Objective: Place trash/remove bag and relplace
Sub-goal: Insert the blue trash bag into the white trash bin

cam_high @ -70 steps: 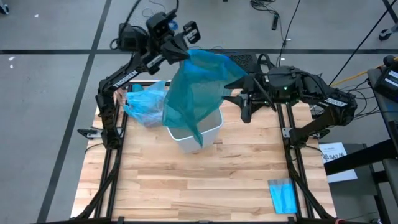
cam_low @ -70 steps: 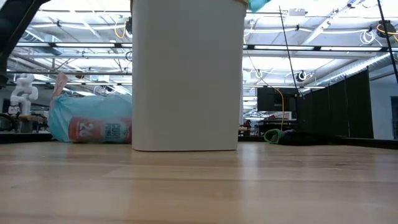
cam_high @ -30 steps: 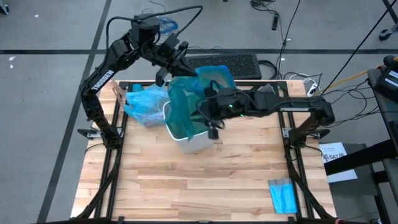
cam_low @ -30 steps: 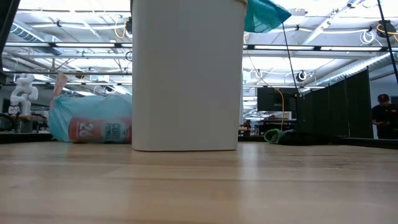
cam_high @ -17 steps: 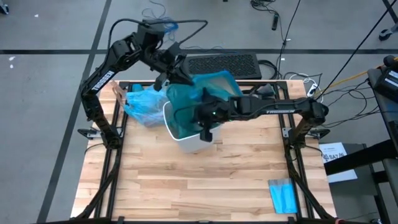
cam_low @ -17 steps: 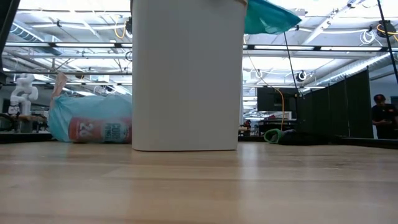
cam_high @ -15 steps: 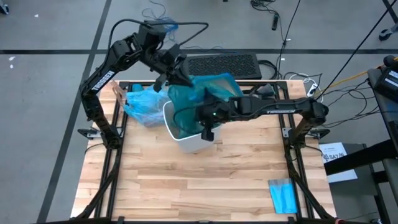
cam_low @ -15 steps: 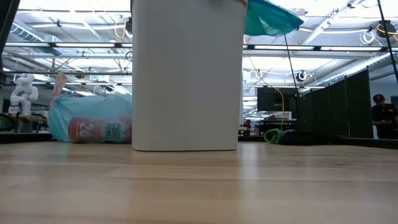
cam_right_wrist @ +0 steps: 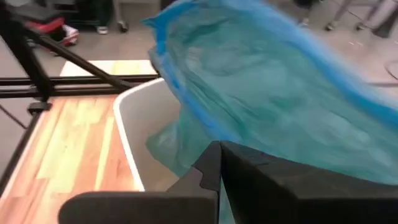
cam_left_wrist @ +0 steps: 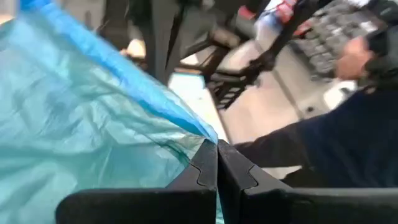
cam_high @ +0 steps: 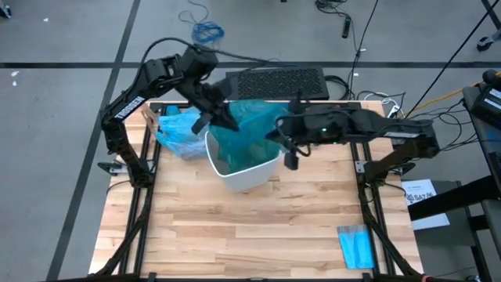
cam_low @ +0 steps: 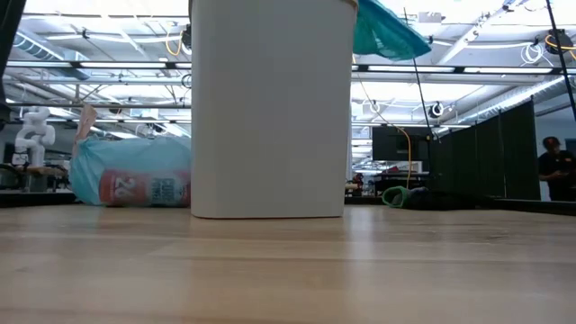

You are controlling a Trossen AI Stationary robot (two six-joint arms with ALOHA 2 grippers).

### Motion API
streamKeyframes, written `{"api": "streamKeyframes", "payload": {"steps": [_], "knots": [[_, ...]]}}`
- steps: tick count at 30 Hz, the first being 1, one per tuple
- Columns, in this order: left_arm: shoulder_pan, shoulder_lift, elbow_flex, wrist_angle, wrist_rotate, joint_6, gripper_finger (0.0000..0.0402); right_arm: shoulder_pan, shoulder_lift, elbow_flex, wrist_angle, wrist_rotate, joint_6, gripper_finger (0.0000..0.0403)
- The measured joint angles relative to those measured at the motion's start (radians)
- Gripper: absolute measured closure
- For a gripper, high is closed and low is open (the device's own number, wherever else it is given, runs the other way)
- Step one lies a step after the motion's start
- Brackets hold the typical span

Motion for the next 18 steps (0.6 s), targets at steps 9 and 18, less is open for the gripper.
{"api": "streamKeyframes", "payload": {"steps": [9,18], "knots": [[-0.085,-0.175,0.0,0.118,-0.159,-0.101,0.0402,-0.007,-0.032,-0.001,-0.104,0.103,0.026,0.0397],[-0.149,-0.268,0.001,0.018,-0.467,-0.142,0.0402,-0.006,-0.027,-0.001,-0.014,-0.041,-0.178,0.029]]}}
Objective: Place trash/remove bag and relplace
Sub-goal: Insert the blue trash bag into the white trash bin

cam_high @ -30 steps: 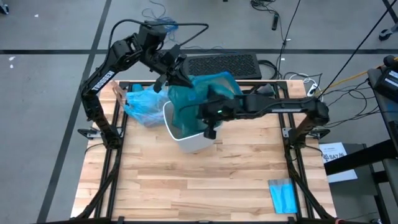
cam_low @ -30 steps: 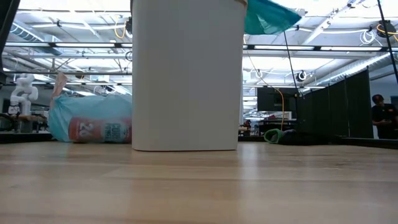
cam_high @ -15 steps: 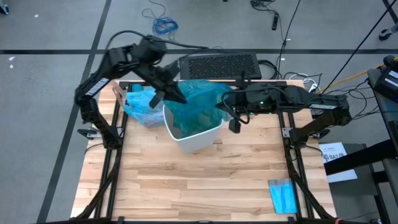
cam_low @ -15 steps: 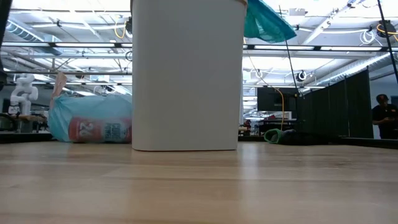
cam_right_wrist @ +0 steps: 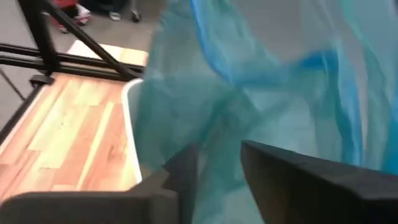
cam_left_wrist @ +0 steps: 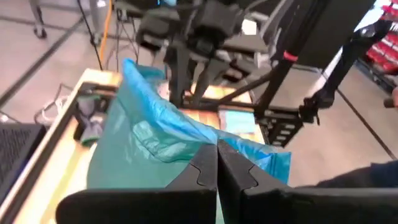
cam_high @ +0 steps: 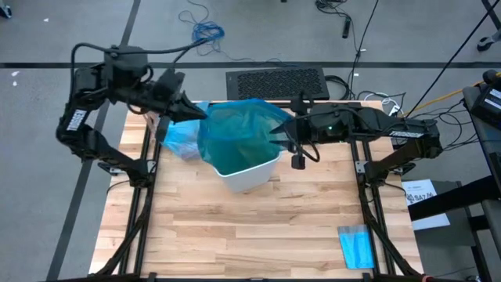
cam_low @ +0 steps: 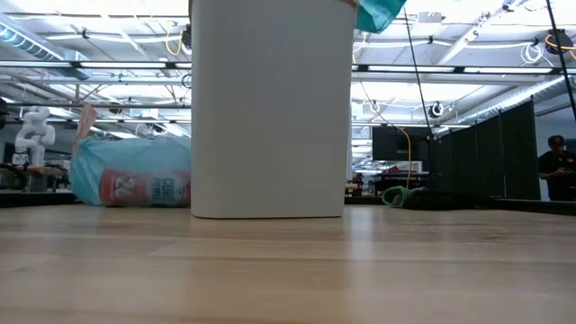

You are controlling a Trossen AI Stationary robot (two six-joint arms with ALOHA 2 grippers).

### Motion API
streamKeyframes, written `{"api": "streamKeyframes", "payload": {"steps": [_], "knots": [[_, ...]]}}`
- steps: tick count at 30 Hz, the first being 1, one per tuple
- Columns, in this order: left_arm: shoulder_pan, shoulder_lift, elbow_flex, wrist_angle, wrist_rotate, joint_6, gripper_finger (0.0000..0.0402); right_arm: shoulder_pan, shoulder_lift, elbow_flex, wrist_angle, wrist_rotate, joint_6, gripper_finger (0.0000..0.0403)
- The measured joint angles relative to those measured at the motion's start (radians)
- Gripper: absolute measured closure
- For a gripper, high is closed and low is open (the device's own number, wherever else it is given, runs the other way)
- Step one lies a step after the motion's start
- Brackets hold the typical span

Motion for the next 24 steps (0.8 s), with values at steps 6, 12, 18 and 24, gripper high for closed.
{"api": "streamKeyframes", "payload": {"steps": [6,12,18,24], "knots": [[-0.017,0.026,-0.067,-0.057,-0.059,0.013,0.0402,0.0,0.0,0.0,0.079,0.051,-0.094,0.0209],[-0.024,0.021,-0.117,0.068,-0.023,0.025,0.0402,-0.002,0.0,0.0,0.065,0.192,-0.232,0.0187],[-0.026,0.006,-0.117,0.066,-0.016,0.016,0.0402,-0.054,0.0,0.0,0.072,0.231,-0.296,0.0202],[-0.037,0.005,-0.117,0.066,-0.012,0.002,0.0402,-0.12,0.018,0.0,0.083,0.15,-0.296,0.0213]]}}
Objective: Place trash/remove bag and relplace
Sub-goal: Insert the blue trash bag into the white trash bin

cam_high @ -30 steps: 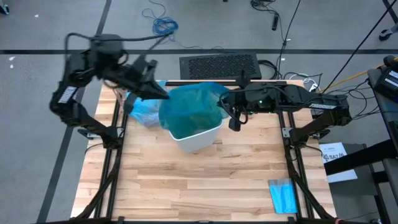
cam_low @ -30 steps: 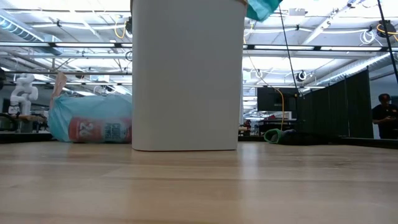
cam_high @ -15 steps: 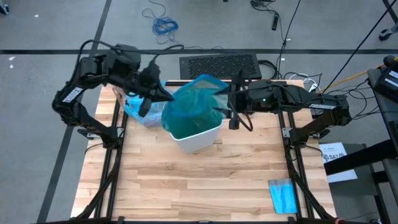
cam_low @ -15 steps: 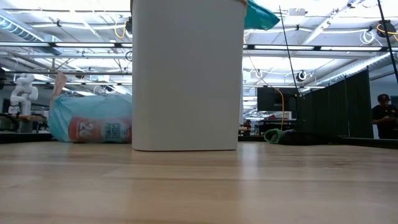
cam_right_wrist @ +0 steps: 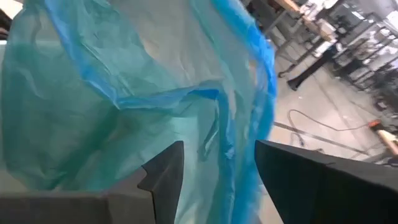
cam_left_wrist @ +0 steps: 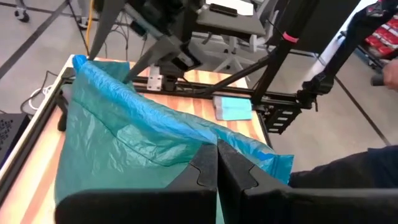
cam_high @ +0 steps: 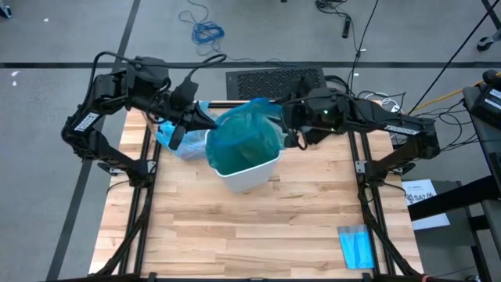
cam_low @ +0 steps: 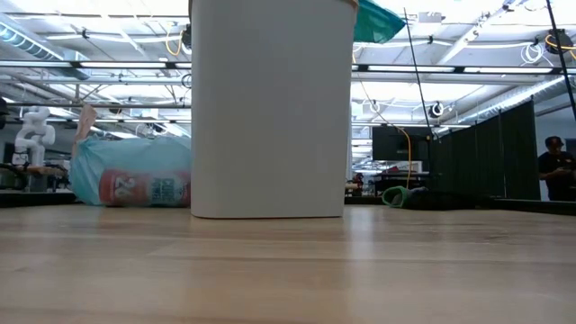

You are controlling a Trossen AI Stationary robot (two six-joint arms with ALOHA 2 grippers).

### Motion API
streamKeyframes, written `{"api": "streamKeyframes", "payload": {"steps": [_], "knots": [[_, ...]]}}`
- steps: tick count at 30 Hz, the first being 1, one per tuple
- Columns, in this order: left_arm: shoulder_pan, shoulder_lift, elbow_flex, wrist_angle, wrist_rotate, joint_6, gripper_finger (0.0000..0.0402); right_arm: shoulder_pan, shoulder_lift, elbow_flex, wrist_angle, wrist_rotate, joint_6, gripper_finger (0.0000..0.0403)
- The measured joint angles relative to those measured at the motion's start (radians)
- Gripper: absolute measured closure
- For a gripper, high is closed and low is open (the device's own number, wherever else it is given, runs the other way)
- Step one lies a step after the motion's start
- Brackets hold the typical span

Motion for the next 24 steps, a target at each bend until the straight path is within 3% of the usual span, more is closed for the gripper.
{"api": "streamKeyframes", "payload": {"steps": [11,13,16,18,24], "knots": [[0.0,0.0,0.0,0.022,0.0,0.017,0.0402,-0.037,0.074,0.0,0.022,-0.053,0.021,0.0258],[0.0,0.0,0.0,0.019,-0.002,0.024,0.0402,-0.041,0.076,0.0,0.025,-0.051,0.063,0.0287],[0.001,0.0,0.0,0.016,-0.028,0.045,0.0402,-0.031,0.057,0.004,0.0,-0.055,0.095,0.0364],[0.004,0.0,0.0,0.016,-0.054,0.076,0.0402,-0.014,0.046,0.045,-0.061,-0.075,0.117,0.0391],[0.028,-0.002,-0.019,0.031,-0.07,0.118,0.0402,0.053,0.041,0.27,-0.295,-0.123,0.191,0.0402]]}}
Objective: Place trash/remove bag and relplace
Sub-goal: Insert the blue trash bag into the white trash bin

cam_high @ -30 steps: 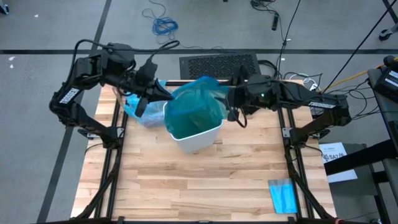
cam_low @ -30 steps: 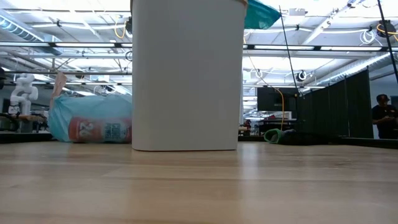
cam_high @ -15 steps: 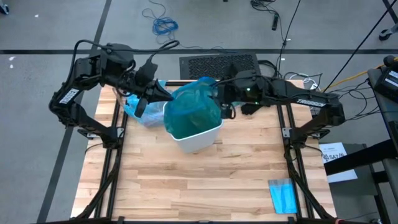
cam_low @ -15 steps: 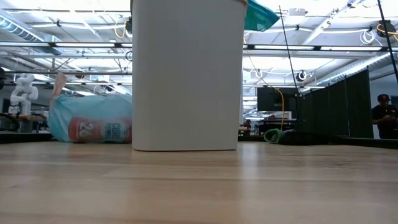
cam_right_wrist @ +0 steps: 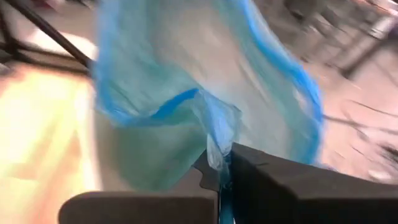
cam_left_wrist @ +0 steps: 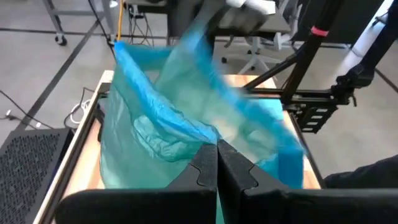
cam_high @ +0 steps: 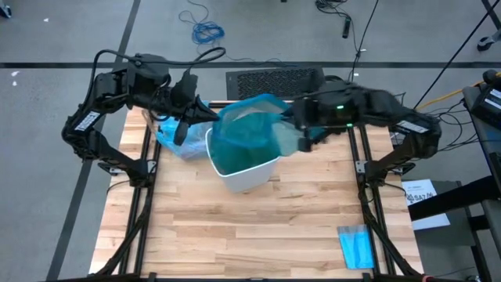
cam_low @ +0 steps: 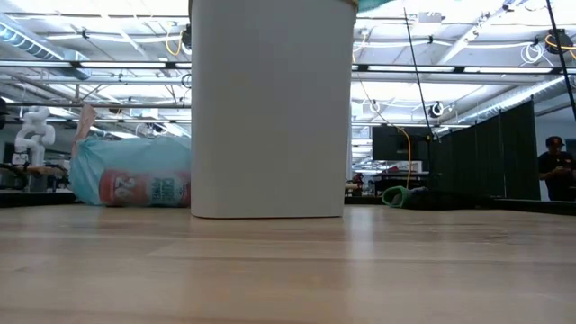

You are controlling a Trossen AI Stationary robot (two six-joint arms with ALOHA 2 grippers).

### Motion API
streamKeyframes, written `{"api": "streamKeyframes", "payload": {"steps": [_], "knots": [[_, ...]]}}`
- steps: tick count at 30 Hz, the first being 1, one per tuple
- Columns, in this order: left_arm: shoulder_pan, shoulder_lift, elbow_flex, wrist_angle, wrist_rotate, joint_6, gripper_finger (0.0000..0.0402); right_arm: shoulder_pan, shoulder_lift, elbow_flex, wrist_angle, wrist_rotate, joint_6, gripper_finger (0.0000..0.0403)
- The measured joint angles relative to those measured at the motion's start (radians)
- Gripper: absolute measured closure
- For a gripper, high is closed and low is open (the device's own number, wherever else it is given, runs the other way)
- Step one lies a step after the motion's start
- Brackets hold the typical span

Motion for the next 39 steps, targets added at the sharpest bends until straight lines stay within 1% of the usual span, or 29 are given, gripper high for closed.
{"api": "streamKeyframes", "payload": {"steps": [4,7,9,12,15,18,22,23,25,28,33,36,38,39], "knots": [[0.002,0.0,-0.087,0.107,0.009,-0.005,0.0402,0.02,0.004,0.096,-0.02,-0.149,0.045,0.0403],[0.002,-0.014,-0.186,0.206,0.039,-0.022,0.0402,0.023,0.011,0.107,0.003,-0.202,0.053,0.0403],[0.002,-0.037,-0.259,0.229,0.038,-0.054,0.0402,0.015,0.022,0.107,0.001,-0.218,0.055,0.0403],[0.002,-0.087,-0.362,0.225,0.034,-0.101,0.0402,0.011,0.052,0.107,-0.03,-0.244,0.061,0.0403],[0.002,-0.139,-0.42,0.219,0.005,-0.148,0.0402,0.011,0.092,0.106,-0.033,-0.288,0.062,0.0403],[0.001,-0.199,-0.426,0.18,-0.064,-0.17,0.0402,0.012,0.129,0.106,-0.034,-0.333,0.061,0.0403],[0.001,-0.259,-0.424,0.05,-0.181,-0.188,0.0402,0.007,0.175,0.106,-0.013,-0.388,0.053,0.0403],[0.002,-0.265,-0.425,0.017,-0.196,-0.198,0.0402,0.006,0.186,0.106,-0.007,-0.404,0.053,0.0403],[0.001,-0.277,-0.438,0.019,-0.195,-0.216,0.0402,0.0,0.208,0.106,0.008,-0.432,0.052,0.0403],[-0.01,-0.282,-0.478,0.093,-0.166,-0.224,0.0402,-0.001,0.229,0.106,0.033,-0.465,0.05,0.0403],[-0.027,-0.273,-0.607,0.28,-0.151,-0.228,0.0402,-0.007,0.23,0.106,0.086,-0.483,0.031,0.0403],[-0.026,-0.262,-0.679,0.379,-0.135,-0.247,0.0402,-0.034,0.222,0.119,0.094,-0.483,0.026,0.0403],[-0.026,-0.263,-0.703,0.438,-0.135,-0.251,0.0402,-0.057,0.222,0.143,0.094,-0.483,0.023,0.0403],[-0.026,-0.264,-0.711,0.441,-0.135,-0.251,0.0402,-0.07,0.221,0.153,0.096,-0.49,0.024,0.0403]]}}
